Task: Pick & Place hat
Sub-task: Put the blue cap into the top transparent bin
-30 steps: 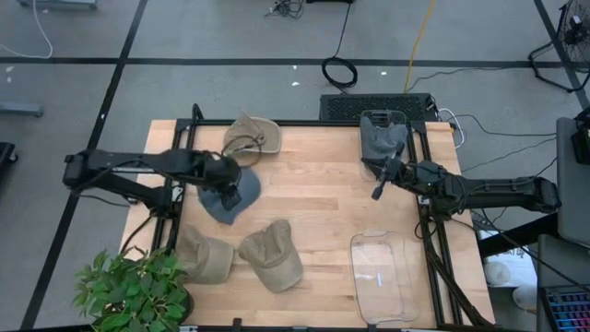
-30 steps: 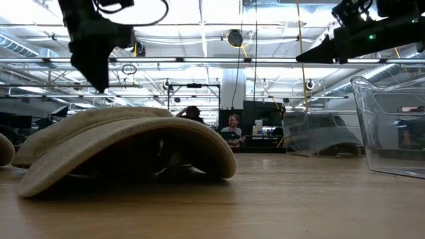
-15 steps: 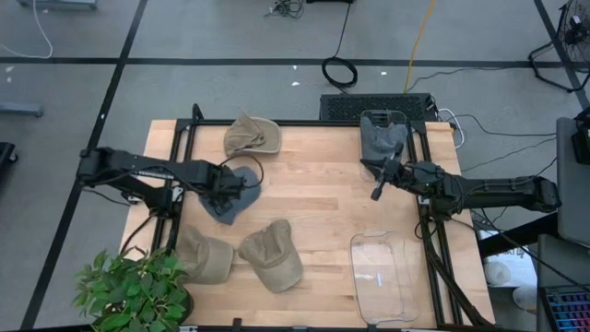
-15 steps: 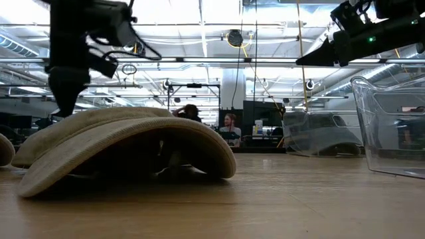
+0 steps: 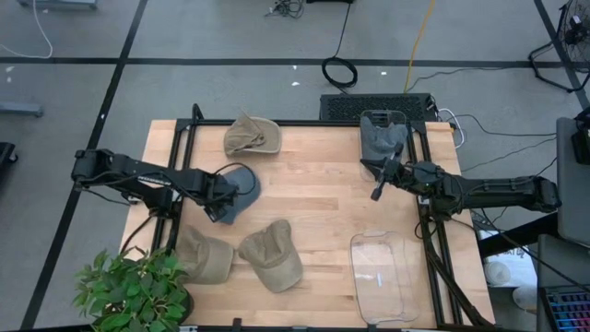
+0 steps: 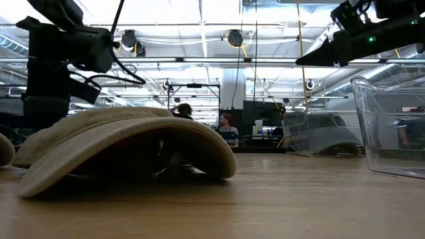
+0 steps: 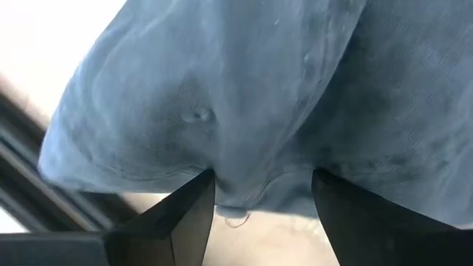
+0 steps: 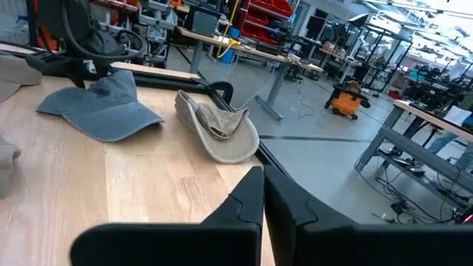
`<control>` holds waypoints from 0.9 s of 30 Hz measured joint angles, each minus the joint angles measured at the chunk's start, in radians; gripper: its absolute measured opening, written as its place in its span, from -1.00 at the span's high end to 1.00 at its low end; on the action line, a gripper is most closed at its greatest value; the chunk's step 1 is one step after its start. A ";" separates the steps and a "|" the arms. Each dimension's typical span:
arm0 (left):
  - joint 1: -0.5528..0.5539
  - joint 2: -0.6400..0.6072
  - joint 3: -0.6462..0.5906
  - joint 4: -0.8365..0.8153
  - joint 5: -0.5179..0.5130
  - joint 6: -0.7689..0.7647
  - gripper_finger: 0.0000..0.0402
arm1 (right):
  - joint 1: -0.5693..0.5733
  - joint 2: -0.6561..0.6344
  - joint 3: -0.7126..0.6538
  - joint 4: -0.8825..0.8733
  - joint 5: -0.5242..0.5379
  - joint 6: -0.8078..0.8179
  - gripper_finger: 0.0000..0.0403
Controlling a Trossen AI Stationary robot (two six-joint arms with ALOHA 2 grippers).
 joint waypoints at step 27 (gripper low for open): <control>0.000 0.001 -0.027 0.136 -0.104 -0.010 -0.18 | 0.000 0.000 0.000 0.000 -0.001 0.000 1.00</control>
